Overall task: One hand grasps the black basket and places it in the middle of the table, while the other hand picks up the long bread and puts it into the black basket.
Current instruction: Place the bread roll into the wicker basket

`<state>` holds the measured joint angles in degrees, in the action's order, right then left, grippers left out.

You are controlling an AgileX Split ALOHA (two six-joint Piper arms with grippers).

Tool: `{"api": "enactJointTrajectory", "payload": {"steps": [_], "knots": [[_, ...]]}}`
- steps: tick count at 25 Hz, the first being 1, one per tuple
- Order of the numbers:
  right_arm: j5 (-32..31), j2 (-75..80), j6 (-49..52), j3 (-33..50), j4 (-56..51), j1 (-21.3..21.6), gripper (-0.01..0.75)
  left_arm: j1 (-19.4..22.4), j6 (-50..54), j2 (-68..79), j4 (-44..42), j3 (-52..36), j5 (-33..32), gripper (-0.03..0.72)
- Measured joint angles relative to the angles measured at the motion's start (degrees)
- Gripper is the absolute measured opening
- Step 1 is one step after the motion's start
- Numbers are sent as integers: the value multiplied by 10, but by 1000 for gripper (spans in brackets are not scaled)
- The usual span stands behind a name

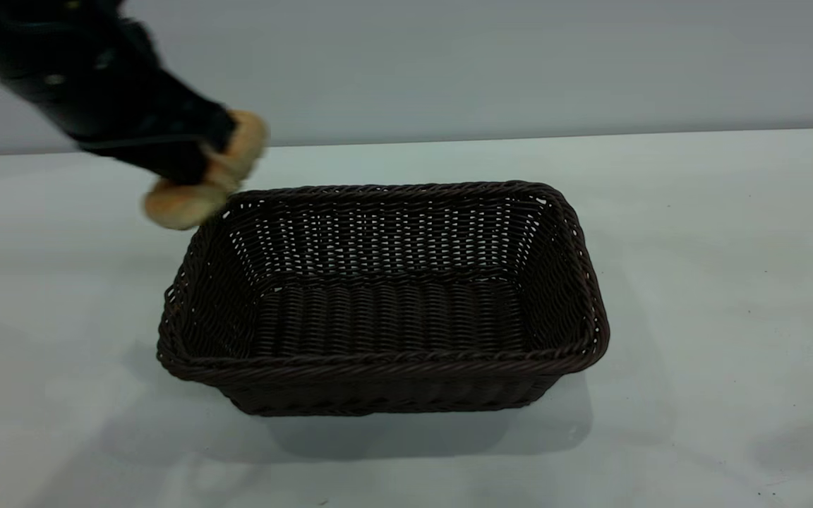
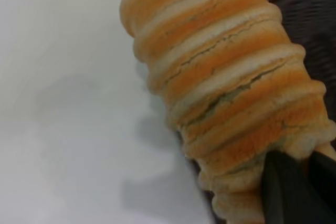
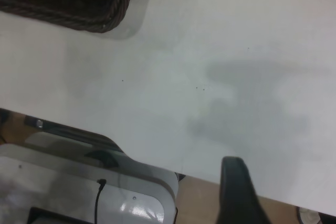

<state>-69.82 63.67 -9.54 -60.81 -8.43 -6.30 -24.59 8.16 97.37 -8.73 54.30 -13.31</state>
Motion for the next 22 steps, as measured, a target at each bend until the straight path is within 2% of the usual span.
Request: {"api": "enactJointTrajectory", "payload": {"steps": [5, 10, 13, 19, 22], "knots": [[0, 0, 0, 0, 0, 0, 475, -39, 5, 5, 15, 22, -34, 53], [-2, 0, 0, 0, 0, 0, 475, -49, -1, 45, 42, 48, -76, 81], [-2, 0, 0, 0, 0, 0, 475, -49, -21, 61, 64, 52, -89, 147], [-3, 0, 0, 0, 0, 0, 475, -49, -75, 61, 121, 56, -91, 357], [-3, 0, 0, 0, 0, 0, 475, -49, -82, 61, 121, 69, -124, 421]]}}
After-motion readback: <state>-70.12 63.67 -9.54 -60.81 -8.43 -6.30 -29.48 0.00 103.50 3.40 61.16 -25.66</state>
